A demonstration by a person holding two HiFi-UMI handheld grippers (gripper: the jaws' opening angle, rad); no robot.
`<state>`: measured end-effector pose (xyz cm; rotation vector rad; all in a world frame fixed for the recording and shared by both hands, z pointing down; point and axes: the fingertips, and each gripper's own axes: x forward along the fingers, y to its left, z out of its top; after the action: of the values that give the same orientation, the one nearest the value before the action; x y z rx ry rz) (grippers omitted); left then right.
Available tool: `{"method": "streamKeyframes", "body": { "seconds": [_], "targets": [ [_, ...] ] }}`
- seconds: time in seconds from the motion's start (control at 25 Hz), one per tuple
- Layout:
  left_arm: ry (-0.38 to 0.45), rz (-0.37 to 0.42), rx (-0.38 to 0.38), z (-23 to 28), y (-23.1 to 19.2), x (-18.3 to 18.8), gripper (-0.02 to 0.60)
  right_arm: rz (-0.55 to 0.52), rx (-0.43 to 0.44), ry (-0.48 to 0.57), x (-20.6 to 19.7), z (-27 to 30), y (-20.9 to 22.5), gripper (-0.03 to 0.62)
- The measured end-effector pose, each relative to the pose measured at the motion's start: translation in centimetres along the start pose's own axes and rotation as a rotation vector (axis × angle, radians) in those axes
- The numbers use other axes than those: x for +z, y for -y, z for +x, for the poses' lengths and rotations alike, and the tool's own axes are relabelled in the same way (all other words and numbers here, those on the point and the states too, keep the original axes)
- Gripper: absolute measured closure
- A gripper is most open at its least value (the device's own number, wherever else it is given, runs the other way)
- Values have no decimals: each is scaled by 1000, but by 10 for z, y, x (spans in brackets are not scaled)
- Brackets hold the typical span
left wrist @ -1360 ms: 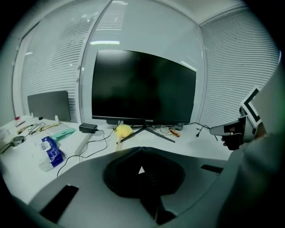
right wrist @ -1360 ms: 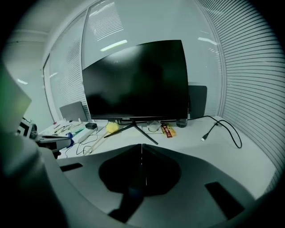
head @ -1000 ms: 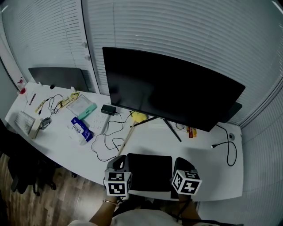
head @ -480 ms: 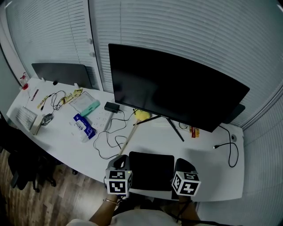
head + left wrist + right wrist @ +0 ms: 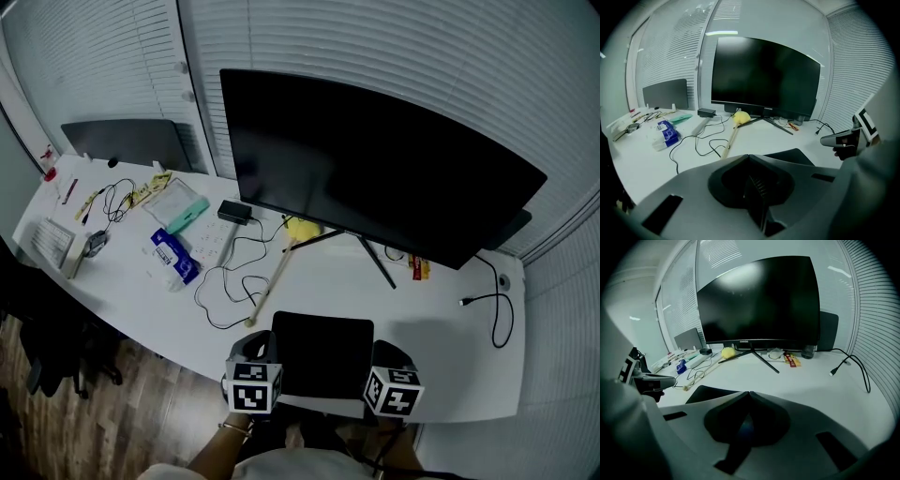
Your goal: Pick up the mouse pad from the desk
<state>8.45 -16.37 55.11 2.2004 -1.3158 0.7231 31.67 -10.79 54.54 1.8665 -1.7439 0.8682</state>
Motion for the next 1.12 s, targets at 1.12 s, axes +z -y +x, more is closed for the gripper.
{"method": "streamKeyframes", "body": {
  "seconds": [1.12],
  "targets": [
    [-98,-5,15,20,1,-43,561,32,10,-125,-51,28,1,559]
  ]
}}
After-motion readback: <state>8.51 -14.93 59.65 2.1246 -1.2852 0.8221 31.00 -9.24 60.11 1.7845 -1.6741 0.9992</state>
